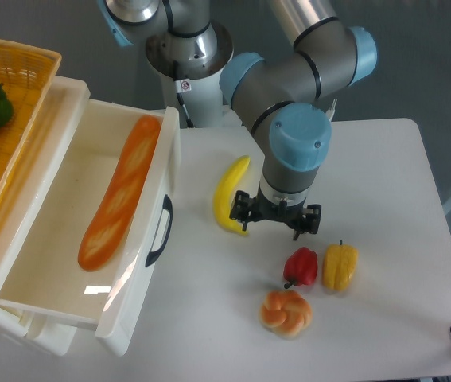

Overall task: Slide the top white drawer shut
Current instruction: 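Move the gripper down and toward the open drawer's front handle, then bring the gripper against the drawer front beside the black handle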

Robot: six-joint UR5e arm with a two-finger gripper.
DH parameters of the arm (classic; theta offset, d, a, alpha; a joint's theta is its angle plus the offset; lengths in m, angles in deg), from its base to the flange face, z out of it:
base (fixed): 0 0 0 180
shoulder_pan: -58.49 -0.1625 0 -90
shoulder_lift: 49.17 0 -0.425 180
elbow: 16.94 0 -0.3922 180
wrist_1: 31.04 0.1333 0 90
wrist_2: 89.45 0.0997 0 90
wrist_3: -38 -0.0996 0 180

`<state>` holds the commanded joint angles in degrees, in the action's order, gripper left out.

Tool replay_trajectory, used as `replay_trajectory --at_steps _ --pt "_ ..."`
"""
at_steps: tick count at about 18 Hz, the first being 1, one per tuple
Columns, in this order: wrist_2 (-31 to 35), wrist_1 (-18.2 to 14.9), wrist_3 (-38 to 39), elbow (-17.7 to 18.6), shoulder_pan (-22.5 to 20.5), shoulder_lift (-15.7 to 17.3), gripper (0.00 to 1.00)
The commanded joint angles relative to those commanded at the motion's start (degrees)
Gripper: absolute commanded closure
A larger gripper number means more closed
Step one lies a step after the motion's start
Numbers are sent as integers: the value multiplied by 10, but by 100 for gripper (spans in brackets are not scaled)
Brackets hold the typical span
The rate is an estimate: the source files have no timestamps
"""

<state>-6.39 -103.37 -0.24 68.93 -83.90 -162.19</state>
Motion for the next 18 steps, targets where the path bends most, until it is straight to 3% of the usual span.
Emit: replay_trajectory --at_steps 7,18 --pt "-45 0 3 0 18 -11 0" --pt "-45 0 26 1 33 -12 0"
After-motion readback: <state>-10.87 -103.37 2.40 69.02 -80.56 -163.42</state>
